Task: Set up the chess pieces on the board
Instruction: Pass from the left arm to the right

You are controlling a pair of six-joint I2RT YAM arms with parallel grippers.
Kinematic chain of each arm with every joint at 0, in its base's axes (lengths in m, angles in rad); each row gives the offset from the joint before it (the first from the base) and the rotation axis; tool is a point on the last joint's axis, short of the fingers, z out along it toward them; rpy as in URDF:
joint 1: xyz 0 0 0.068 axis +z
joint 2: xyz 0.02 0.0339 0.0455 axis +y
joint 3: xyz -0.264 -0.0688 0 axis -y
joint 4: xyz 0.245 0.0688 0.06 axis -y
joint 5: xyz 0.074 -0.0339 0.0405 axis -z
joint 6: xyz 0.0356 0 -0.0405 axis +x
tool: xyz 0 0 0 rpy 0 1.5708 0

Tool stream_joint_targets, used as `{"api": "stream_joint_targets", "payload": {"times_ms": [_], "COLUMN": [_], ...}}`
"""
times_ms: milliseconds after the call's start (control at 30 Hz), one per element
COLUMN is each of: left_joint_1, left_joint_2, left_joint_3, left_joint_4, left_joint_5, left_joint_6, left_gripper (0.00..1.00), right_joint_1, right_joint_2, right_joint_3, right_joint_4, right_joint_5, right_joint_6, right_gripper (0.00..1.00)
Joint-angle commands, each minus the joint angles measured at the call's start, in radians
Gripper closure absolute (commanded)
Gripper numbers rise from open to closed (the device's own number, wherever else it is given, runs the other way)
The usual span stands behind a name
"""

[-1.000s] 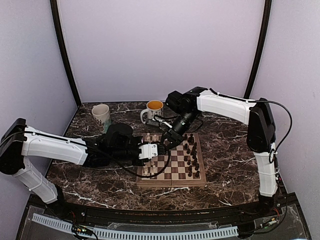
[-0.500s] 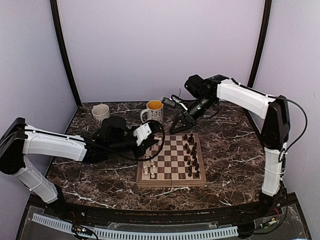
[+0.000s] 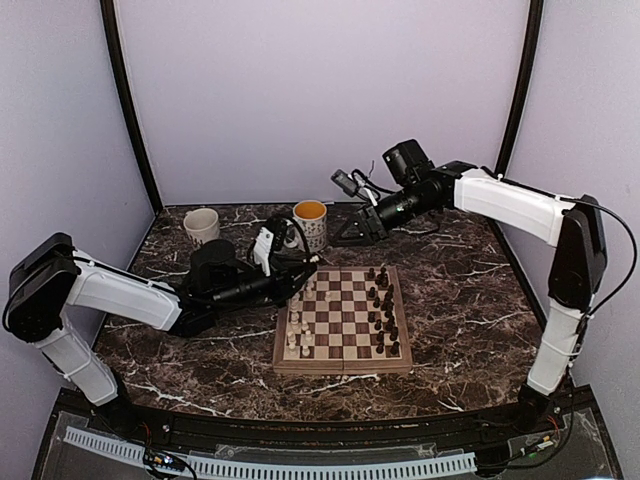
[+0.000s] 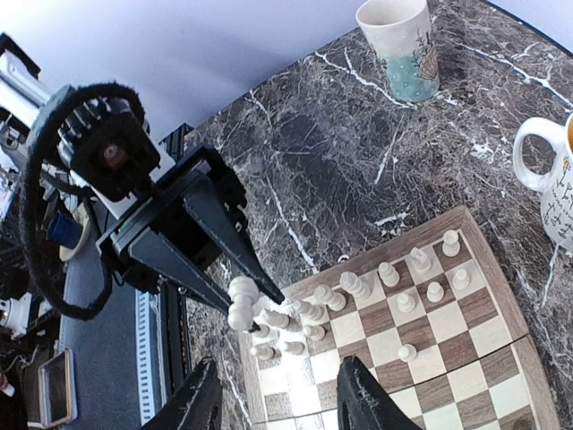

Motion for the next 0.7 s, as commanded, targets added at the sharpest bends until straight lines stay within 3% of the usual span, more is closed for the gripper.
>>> {"api": "stream_joint_targets", "payload": {"times_ms": [0, 667], "left_joint_1": [-0.002, -0.002], "left_joint_2": [-0.001, 0.002], "left_joint_3": [-0.010, -0.010], "left_joint_4": [0.146, 0.159], "left_joint_5": [-0.007, -0.012], "left_joint_6": [-0.101, -0.106], "left_gripper": [0.83, 0.82], "right_joint_1": [0.025, 0.088], "right_joint_2": [0.042, 0.104], "right_joint_3": [0.053, 0.075], "right_joint_4": [0.158, 0.158], "right_joint_5": [-0.034, -0.102], "right_joint_6": [0.175, 0.199], "right_gripper": [0.56, 0.63]}}
